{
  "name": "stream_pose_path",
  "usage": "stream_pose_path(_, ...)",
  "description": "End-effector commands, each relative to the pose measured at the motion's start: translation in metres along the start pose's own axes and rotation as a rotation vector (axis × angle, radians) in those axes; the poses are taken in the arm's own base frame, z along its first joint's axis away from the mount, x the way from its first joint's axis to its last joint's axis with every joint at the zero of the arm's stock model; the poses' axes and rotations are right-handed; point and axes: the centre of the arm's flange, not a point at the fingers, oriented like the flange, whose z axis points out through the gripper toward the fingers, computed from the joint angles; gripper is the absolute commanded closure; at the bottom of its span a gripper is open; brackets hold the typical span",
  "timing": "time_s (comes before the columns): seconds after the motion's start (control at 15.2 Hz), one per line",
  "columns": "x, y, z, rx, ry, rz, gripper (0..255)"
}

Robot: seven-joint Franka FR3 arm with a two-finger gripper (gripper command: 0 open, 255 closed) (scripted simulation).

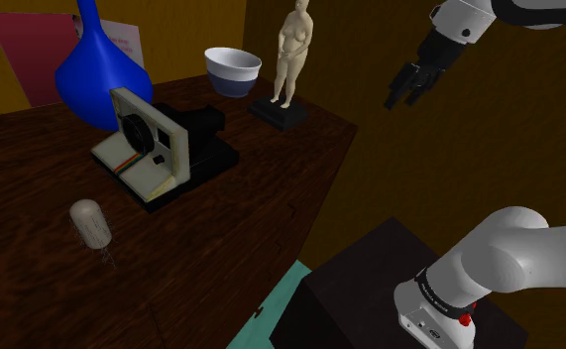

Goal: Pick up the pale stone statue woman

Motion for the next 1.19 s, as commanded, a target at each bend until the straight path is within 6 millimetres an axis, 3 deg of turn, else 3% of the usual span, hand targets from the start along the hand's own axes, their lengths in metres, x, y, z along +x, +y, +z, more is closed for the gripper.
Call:
stream_pose_path(0.0,0.000,0.000,0.000,0.000,0.000,0.000,0)
stream_pose_path(1.12,0.183,-0.062,-0.029,0.038,0.185,0.023,0)
